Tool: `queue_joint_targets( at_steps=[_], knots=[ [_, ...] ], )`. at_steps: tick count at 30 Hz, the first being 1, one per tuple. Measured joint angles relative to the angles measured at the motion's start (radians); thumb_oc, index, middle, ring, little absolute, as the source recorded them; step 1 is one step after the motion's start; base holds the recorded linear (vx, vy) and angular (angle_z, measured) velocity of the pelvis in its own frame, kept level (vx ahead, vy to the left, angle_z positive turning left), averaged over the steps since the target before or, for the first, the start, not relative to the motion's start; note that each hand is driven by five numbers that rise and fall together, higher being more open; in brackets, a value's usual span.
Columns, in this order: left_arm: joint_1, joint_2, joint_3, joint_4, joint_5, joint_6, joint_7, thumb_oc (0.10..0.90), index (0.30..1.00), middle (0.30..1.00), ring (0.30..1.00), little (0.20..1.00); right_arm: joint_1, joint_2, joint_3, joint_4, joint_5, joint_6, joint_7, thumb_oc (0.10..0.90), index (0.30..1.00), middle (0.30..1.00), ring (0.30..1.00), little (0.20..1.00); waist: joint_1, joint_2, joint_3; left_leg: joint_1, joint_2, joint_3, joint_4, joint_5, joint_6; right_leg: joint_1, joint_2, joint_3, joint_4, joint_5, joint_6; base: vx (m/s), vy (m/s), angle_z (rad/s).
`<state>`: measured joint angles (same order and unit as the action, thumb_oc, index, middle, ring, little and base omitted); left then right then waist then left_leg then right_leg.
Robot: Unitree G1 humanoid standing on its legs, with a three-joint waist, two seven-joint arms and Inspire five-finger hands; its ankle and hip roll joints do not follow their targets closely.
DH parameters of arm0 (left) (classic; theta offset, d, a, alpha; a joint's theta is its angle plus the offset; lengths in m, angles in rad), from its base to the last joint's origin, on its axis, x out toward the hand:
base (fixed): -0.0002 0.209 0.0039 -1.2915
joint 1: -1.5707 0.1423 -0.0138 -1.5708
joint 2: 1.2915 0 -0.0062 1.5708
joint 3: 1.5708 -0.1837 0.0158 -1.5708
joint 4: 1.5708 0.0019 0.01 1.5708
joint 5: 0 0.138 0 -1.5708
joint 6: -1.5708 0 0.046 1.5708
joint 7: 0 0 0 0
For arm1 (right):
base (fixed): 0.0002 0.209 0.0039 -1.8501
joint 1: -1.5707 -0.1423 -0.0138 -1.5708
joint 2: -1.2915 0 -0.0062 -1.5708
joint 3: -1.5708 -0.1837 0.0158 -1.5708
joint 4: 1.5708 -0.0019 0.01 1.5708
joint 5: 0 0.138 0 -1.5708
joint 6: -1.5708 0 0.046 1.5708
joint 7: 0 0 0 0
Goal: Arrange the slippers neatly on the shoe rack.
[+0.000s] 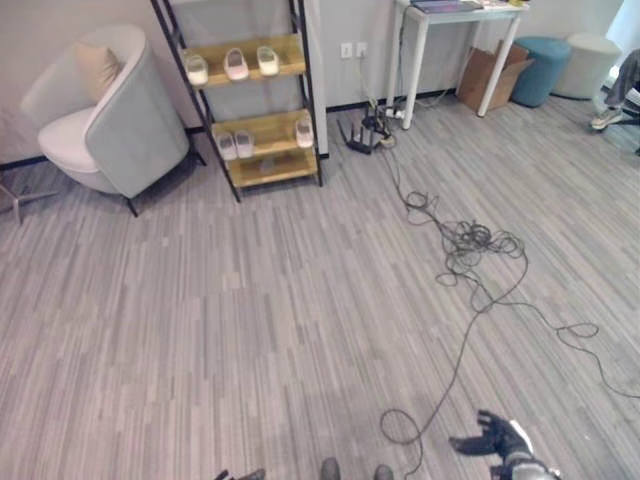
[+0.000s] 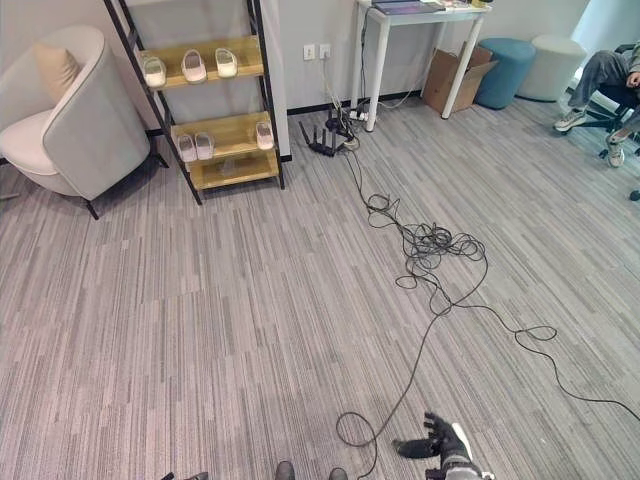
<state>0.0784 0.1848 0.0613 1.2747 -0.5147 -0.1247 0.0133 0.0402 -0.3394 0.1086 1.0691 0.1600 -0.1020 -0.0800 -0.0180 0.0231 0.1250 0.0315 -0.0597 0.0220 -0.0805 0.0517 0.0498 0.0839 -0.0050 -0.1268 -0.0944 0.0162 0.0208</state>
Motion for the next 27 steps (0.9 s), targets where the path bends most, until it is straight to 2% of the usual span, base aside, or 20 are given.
queue_joint_targets(
  at_steps=[2, 9, 12, 13, 14, 15, 16, 17, 18, 19, 20, 22, 23, 24, 26, 27],
  knots=[
    [-0.007, -0.001, -0.022, 0.005, 0.051, -0.005, 0.001, 0.800, 0.900, 0.900, 0.900, 0.900, 0.004, 0.000, 0.004, 0.058, -0.001, 0.006, 0.003, 0.800, 0.900, 0.900, 0.900, 0.900, -0.002, 0.000, 0.001, 0.002, 0.002, -0.007, -0.002, -0.009, -0.014, 0.008, 0.002, -0.005, 0.000, -0.005, 0.002, 0.01, -0.046, 0.04],
    [-0.023, 0.001, -0.057, 0.014, 0.061, -0.005, -0.002, 0.800, 0.900, 0.900, 0.900, 0.900, 0.003, -0.002, 0.069, 0.132, -0.042, 0.017, 0.010, 0.800, 0.900, 0.900, 0.900, 0.900, 0.000, -0.009, 0.008, 0.001, 0.007, -0.026, 0.000, -0.008, -0.017, 0.010, 0.009, -0.018, 0.000, -0.011, -0.007, 0.03, -0.082, 0.07],
    [-0.033, 0.000, -0.069, 0.013, 0.070, -0.005, -0.002, 0.800, 0.900, 0.900, 0.900, 0.900, -0.010, 0.002, 0.092, 0.160, -0.044, 0.026, 0.014, 0.800, 0.900, 0.900, 0.900, 0.900, 0.005, -0.017, 0.027, -0.029, 0.008, -0.031, 0.039, -0.008, -0.023, 0.000, 0.013, -0.026, 0.014, -0.015, -0.015, -0.05, -0.119, 0.11],
    [-0.042, 0.003, -0.073, 0.013, 0.070, -0.005, -0.001, 0.800, 0.900, 0.900, 0.900, 0.900, -0.012, 0.004, 0.104, 0.162, -0.044, 0.025, 0.014, 0.800, 0.900, 0.900, 0.900, 0.900, 0.004, -0.021, 0.035, -0.056, 0.006, -0.031, 0.081, -0.015, -0.034, -0.015, 0.013, -0.027, 0.029, -0.028, -0.020, 0.01, -0.046, 0.18],
    [-0.076, 0.009, -0.075, 0.013, 0.072, -0.005, -0.001, 0.800, 0.900, 0.900, 0.900, 0.900, -0.034, 0.012, 0.112, 0.161, -0.045, 0.025, 0.017, 0.800, 0.900, 0.900, 0.900, 0.900, 0.012, -0.038, 0.070, -0.121, -0.008, -0.031, 0.182, -0.017, -0.062, -0.027, -0.005, -0.030, 0.041, -0.026, -0.037, 0.03, -0.146, 0.20],
    [-0.104, 0.006, -0.077, 0.014, 0.082, -0.005, -0.002, 0.800, 0.900, 0.900, 0.900, 0.900, -0.044, 0.014, 0.114, 0.157, -0.065, 0.023, 0.018, 0.800, 0.900, 0.900, 0.900, 0.900, 0.023, -0.042, 0.095, -0.169, -0.009, -0.027, 0.256, -0.024, -0.085, -0.037, -0.010, -0.038, 0.045, -0.025, -0.046, 0.05, -0.148, 0.38],
    [-0.129, 0.000, -0.083, 0.013, 0.090, -0.007, 0.002, 0.800, 0.900, 0.900, 0.900, 0.900, -0.048, 0.017, 0.115, 0.150, -0.078, 0.023, 0.017, 0.800, 0.900, 0.900, 0.900, 0.900, 0.018, -0.042, 0.114, -0.235, -0.008, -0.011, 0.357, -0.026, -0.100, -0.060, -0.015, -0.043, 0.070, -0.044, -0.073, 0.19, -0.159, 0.63],
    [-0.171, 0.012, -0.096, 0.011, 0.089, -0.006, -0.001, 0.800, 0.900, 0.900, 0.900, 0.900, -0.060, 0.028, 0.119, 0.154, -0.083, 0.022, 0.018, 0.800, 0.900, 0.900, 0.900, 0.900, 0.024, -0.058, 0.157, -0.337, 0.016, 0.083, 0.531, -0.028, -0.112, -0.050, -0.024, -0.073, 0.080, -0.045, -0.091, 0.18, -0.057, 0.57],
    [-0.177, 0.020, -0.098, 0.008, 0.090, -0.009, 0.006, 0.800, 0.900, 0.900, 0.900, 0.900, -0.069, 0.037, 0.136, 0.158, -0.083, 0.025, 0.018, 0.800, 0.900, 0.900, 0.900, 0.900, 0.034, -0.062, 0.171, -0.367, 0.043, 0.119, 0.568, -0.044, -0.098, -0.046, -0.023, -0.077, 0.077, -0.048, -0.095, 0.27, 0.013, 0.43],
    [-0.179, 0.027, -0.100, 0.003, 0.090, -0.009, 0.006, 0.800, 0.900, 0.900, 0.900, 0.900, -0.079, 0.044, 0.155, 0.167, -0.091, 0.030, 0.016, 0.800, 0.900, 0.900, 0.900, 0.900, 0.043, -0.063, 0.182, -0.390, 0.063, 0.141, 0.547, -0.047, -0.103, -0.037, -0.016, -0.080, 0.073, -0.067, -0.105, 0.30, 0.076, 0.16],
    [-0.189, 0.031, -0.104, 0.008, 0.090, -0.007, 0.005, 0.800, 0.900, 0.900, 0.900, 0.900, -0.090, 0.047, 0.176, 0.182, -0.107, 0.034, 0.016, 0.800, 0.900, 0.900, 0.900, 0.900, 0.051, -0.061, 0.184, -0.405, 0.076, 0.156, 0.470, -0.044, -0.103, -0.035, -0.016, -0.088, 0.070, -0.070, -0.103, 0.46, 0.111, 0.25],
    [-0.173, 0.024, -0.119, 0.020, 0.099, -0.008, 0.004, 0.800, 0.900, 0.900, 0.900, 0.900, -0.111, 0.052, 0.185, 0.202, -0.120, 0.045, 0.015, 0.800, 0.900, 0.900, 0.900, 0.900, 0.052, -0.041, 0.191, -0.410, 0.081, 0.143, 0.291, -0.024, -0.125, -0.013, -0.001, -0.096, 0.051, -0.075, -0.095, 0.49, 0.109, 0.15],
    [-0.168, 0.014, -0.138, 0.048, 0.118, -0.007, 0.001, 0.800, 0.900, 0.900, 0.900, 0.900, -0.122, 0.053, 0.193, 0.213, -0.120, 0.055, 0.018, 0.800, 0.900, 0.900, 0.900, 0.900, 0.065, -0.026, 0.196, -0.395, 0.091, 0.128, 0.098, -0.008, -0.149, 0.001, 0.019, -0.090, 0.037, -0.082, -0.084, 0.52, 0.108, -0.26],
    [-0.166, 0.002, -0.123, 0.089, 0.141, 0.008, -0.004, 0.800, 0.900, 0.900, 0.900, 0.900, -0.129, 0.060, 0.192, 0.230, -0.125, 0.056, 0.023, 0.800, 0.900, 0.900, 0.900, 0.900, 0.094, -0.004, 0.194, -0.374, 0.095, 0.102, -0.001, -0.003, -0.151, 0.029, 0.032, -0.065, 0.014, -0.086, -0.076, 0.50, 0.119, -0.48],
    [-0.125, -0.013, -0.073, 0.112, 0.149, 0.032, -0.003, 0.800, 0.900, 0.900, 0.900, 0.900, -0.120, 0.063, 0.193, 0.233, -0.158, 0.043, 0.026, 0.800, 0.900, 0.900, 0.900, 0.900, 0.112, -0.010, 0.189, -0.363, 0.093, 0.086, 0.050, 0.014, -0.113, 0.078, 0.023, -0.034, 0.003, -0.100, -0.061, 0.45, 0.116, -0.57],
    [-0.090, -0.015, -0.067, 0.134, 0.178, 0.041, -0.005, 0.800, 0.900, 0.900, 0.900, 0.900, -0.096, 0.060, 0.190, 0.225, -0.156, 0.037, 0.027, 0.800, 0.900, 0.900, 0.900, 0.900, 0.111, -0.030, 0.172, -0.359, 0.088, 0.085, 0.150, 0.007, -0.093, 0.096, 0.012, -0.029, 0.005, -0.133, -0.044, 0.49, 0.152, -0.36]
  ],
)
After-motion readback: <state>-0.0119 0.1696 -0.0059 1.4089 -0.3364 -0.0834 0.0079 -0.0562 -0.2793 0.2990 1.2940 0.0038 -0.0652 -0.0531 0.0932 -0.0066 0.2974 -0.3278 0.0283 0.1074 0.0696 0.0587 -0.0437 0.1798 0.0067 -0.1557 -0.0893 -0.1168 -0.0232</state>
